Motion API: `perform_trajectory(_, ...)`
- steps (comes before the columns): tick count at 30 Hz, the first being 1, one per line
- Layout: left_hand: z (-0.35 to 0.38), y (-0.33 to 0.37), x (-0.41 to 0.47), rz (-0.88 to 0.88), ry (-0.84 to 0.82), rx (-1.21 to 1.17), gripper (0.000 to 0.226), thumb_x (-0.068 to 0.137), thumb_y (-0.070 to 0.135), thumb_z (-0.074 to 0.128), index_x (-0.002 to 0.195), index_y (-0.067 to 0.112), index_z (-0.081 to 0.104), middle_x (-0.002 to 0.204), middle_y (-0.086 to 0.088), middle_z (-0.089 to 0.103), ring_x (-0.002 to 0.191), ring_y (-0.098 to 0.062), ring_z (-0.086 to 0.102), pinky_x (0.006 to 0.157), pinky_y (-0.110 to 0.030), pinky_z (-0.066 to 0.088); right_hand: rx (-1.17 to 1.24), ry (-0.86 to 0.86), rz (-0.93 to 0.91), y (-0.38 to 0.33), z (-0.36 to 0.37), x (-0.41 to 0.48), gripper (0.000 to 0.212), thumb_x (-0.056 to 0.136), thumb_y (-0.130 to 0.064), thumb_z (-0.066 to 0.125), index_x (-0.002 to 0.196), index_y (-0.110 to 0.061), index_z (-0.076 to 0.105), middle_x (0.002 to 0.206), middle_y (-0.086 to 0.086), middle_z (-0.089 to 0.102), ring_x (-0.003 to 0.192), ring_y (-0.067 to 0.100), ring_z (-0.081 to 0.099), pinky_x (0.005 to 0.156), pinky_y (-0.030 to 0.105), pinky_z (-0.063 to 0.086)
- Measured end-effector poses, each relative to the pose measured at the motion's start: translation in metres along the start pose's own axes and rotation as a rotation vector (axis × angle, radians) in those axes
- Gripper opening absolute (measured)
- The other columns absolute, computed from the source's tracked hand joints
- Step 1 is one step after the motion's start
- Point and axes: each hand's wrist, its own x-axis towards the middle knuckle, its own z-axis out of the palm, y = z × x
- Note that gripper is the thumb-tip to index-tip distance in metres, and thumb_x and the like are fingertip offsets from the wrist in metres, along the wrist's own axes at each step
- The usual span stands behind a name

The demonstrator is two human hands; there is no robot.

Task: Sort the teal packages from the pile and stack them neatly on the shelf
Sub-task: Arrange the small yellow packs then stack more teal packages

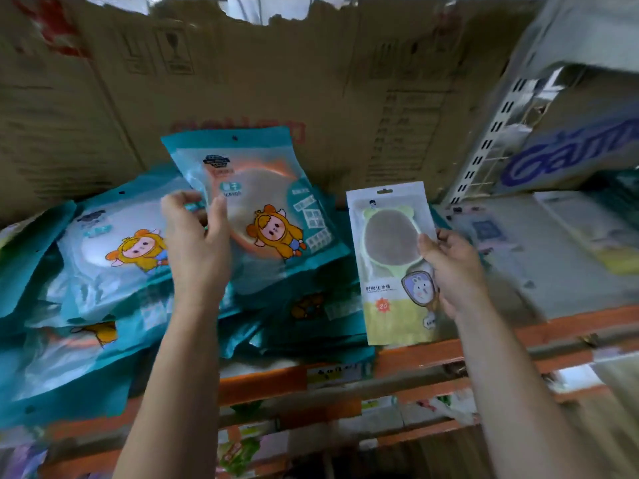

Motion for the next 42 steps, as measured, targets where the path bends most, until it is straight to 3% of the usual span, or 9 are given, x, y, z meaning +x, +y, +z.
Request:
perform_trajectory(3, 0.020, 0.007, -0.009, -0.067, -0.123, -0.100, 0.038, 0.092, 0.038, 0.058, 0.121, 0.015, 0.050, 0.089, -0.003, 0.068, 0.082, -0.021, 0.067, 0.071, -0.040, 0.056, 0.051, 0.029, 0.042, 0.003, -0.036, 0.005, 0.022, 0.092, -0.016, 0.064, 0.113, -0.009, 0.062, 0.111, 0.013, 0.070, 0.103, 0.028, 0.067, 0.093, 0.048, 0.052)
perform_trajectory(7, 0.058, 0.022, -0.037, -0.019, -0.302, -0.082, 0.029, 0.090, 0.039, 0.059, 0.097, 0.011, 0.062, 0.090, -0.022, 0.064, 0.081, -0.041, 0.062, 0.071, -0.058, 0.052, 0.138, 0.029, 0.061, 0.007, -0.093, 0.010, 0.014, 0.093, -0.006, 0.059, 0.105, -0.012, 0.064, 0.098, 0.008, 0.075, 0.086, 0.021, 0.072, 0.069, 0.031, 0.058)
perform_trajectory(12, 0.132, 0.052, -0.087, -0.040, -0.303, 0.003, 0.025, 0.095, 0.035, 0.054, 0.085, 0.012, 0.058, 0.071, -0.007, 0.060, 0.058, -0.023, 0.053, 0.054, -0.041, 0.040, 0.118, 0.056, 0.088, 0.006, -0.177, 0.016, 0.009, 0.092, -0.004, 0.061, 0.097, -0.011, 0.065, 0.082, 0.004, 0.076, 0.074, 0.019, 0.073, 0.058, 0.026, 0.056)
perform_trajectory(16, 0.193, 0.071, -0.132, -0.118, -0.320, -0.018, 0.027, 0.097, 0.032, 0.051, 0.090, 0.007, 0.059, 0.078, -0.013, 0.063, 0.065, -0.027, 0.058, 0.058, -0.043, 0.046, 0.054, 0.095, 0.075, 0.005, -0.257, 0.026, 0.013, 0.091, -0.009, 0.063, 0.103, -0.006, 0.068, 0.094, 0.012, 0.075, 0.086, 0.025, 0.072, 0.075, 0.036, 0.057)
perform_trajectory(23, 0.274, 0.096, -0.198, -0.316, -0.388, -0.118, 0.017, 0.099, 0.029, 0.051, 0.087, 0.022, 0.060, 0.093, -0.012, 0.068, 0.085, -0.031, 0.066, 0.076, -0.052, 0.055, -0.086, 0.155, 0.086, 0.009, -0.366, 0.057, 0.013, 0.086, -0.015, 0.071, 0.093, -0.004, 0.069, 0.086, 0.014, 0.072, 0.080, 0.029, 0.067, 0.078, 0.041, 0.053)
perform_trajectory(30, 0.327, 0.104, -0.214, -0.359, -0.392, -0.052, 0.020, 0.099, 0.029, 0.051, 0.079, 0.027, 0.055, 0.077, 0.001, 0.063, 0.068, -0.015, 0.060, 0.058, -0.030, 0.047, -0.268, 0.184, 0.061, 0.014, -0.407, 0.116, 0.011, 0.086, -0.014, 0.070, 0.077, -0.018, 0.066, 0.070, 0.003, 0.067, 0.048, 0.002, 0.062, 0.044, 0.015, 0.046)
perform_trajectory(36, 0.364, 0.105, -0.198, -0.354, -0.394, 0.022, 0.023, 0.101, 0.026, 0.046, 0.102, 0.008, 0.060, 0.096, -0.016, 0.066, 0.088, -0.032, 0.063, 0.081, -0.050, 0.053, -0.476, 0.133, 0.018, 0.011, -0.417, 0.196, 0.030, 0.087, -0.019, 0.067, 0.095, 0.010, 0.065, 0.090, 0.028, 0.068, 0.079, 0.038, 0.066, 0.062, 0.031, 0.041)
perform_trajectory(40, 0.386, 0.100, -0.187, -0.341, -0.343, 0.058, 0.018, 0.100, 0.024, 0.046, 0.091, 0.011, 0.056, 0.075, -0.005, 0.057, 0.064, -0.017, 0.053, 0.052, -0.029, 0.040, -0.574, 0.068, 0.010, 0.010, -0.416, 0.247, 0.038, 0.087, -0.016, 0.069, 0.100, 0.018, 0.061, 0.099, 0.039, 0.062, 0.088, 0.050, 0.062, 0.069, 0.043, 0.053)
perform_trajectory(42, 0.393, 0.100, -0.183, -0.330, -0.340, 0.063, 0.018, 0.100, 0.023, 0.047, 0.086, 0.014, 0.055, 0.070, 0.000, 0.054, 0.058, -0.013, 0.048, 0.050, -0.026, 0.034, -0.621, 0.049, 0.027, 0.011, -0.412, 0.264, 0.032, 0.086, -0.016, 0.070, 0.095, 0.015, 0.065, 0.096, 0.036, 0.064, 0.087, 0.047, 0.065, 0.066, 0.035, 0.050)
